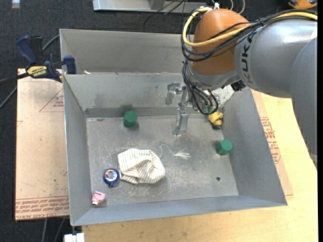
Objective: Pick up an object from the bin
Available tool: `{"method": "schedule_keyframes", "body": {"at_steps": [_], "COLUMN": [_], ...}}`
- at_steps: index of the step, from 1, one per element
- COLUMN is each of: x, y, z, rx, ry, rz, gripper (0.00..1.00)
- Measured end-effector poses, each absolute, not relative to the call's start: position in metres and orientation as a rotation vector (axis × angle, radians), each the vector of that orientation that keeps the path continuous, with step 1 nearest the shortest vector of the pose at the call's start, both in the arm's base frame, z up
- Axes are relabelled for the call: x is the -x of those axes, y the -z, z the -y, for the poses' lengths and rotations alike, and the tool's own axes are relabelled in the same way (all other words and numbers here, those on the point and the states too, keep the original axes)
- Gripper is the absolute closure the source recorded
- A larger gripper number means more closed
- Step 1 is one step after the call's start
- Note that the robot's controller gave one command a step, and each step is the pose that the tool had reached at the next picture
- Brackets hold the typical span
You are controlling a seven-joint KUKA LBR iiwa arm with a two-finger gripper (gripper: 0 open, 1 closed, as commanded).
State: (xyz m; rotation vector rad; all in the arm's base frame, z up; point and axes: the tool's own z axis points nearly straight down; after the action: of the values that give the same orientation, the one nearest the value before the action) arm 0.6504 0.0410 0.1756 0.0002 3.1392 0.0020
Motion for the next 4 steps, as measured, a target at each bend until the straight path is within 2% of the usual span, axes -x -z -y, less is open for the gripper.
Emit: {"method": "schedule_keyframes", "body": {"at_steps": [1, 2, 3, 4], "x": [-0.622, -0.633, -0.621, -0.619], "y": [-0.07, -0.109, -0.105, -0.07], "z": [-0.139, 0.014, -0.122, -0.037], "rx": [0.158, 0.27, 0.496, -0.086], "ry": [-0.006, -0.003, -0.006, -0.003], "rz": [-3.139, -3.124, -3.098, -3.133], "gripper": [0.0, 0.0, 0.0, 0.0]}}
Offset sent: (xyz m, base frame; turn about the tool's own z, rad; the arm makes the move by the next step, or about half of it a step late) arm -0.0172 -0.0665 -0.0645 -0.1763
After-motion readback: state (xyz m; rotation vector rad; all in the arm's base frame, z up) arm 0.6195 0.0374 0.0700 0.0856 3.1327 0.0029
